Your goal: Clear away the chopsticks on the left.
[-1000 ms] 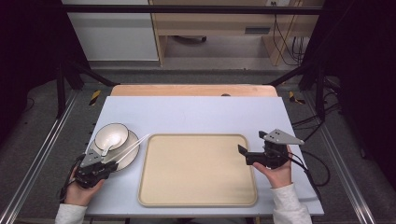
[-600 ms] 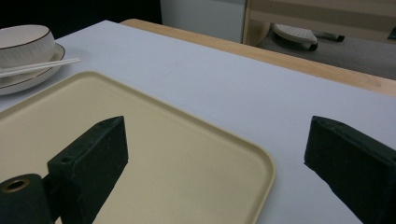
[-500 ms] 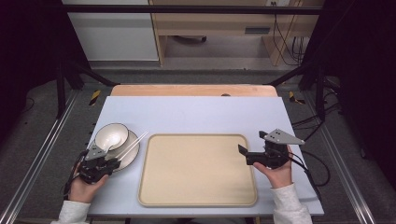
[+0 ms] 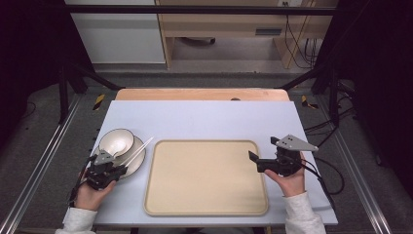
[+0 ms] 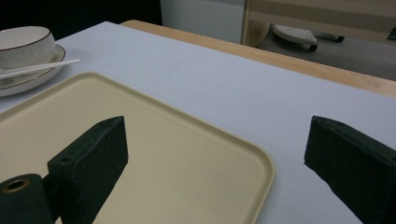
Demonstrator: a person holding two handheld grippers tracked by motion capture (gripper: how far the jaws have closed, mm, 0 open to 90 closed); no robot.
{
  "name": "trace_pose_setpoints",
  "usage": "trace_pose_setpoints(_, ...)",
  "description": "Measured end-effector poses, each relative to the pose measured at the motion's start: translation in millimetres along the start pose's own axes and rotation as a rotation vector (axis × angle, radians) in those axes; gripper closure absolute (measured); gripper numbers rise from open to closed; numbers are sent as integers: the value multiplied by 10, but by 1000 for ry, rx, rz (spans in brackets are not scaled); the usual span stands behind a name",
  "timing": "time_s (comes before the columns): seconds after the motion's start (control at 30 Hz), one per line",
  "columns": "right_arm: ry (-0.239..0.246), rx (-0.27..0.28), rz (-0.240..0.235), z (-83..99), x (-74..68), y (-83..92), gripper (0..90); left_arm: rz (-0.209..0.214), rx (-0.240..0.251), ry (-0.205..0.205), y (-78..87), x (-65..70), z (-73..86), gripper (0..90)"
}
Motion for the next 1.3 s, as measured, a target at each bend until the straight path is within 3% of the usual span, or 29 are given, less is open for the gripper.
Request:
trace_pose_setpoints(0.1, -4, 1, 0, -3, 0, 6, 65, 1, -1, -9, 16, 19, -2, 838)
trace_pose_setpoints(0.43, -5, 9, 6, -19, 14, 36, 65, -29, 65, 11, 158, 131, -95, 840)
trace_pose_setpoints(0.9, -18, 14, 21, -35, 44, 74, 67, -63, 166, 80, 213, 468, -197, 840)
trace_pose_setpoints(1.3, -33, 19, 25, -34, 44, 77, 66, -81, 207, 121, 218, 672, -218, 839)
Point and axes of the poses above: each handheld gripper's, and its own axes: y roughly backward along the jaws, z roughly out of its underside, x roughly to its right, the point moved 4 cm from there along -y, roughly forward along the jaws, and after that the axes turned 8 degrees about x, right-handed, at the moved point
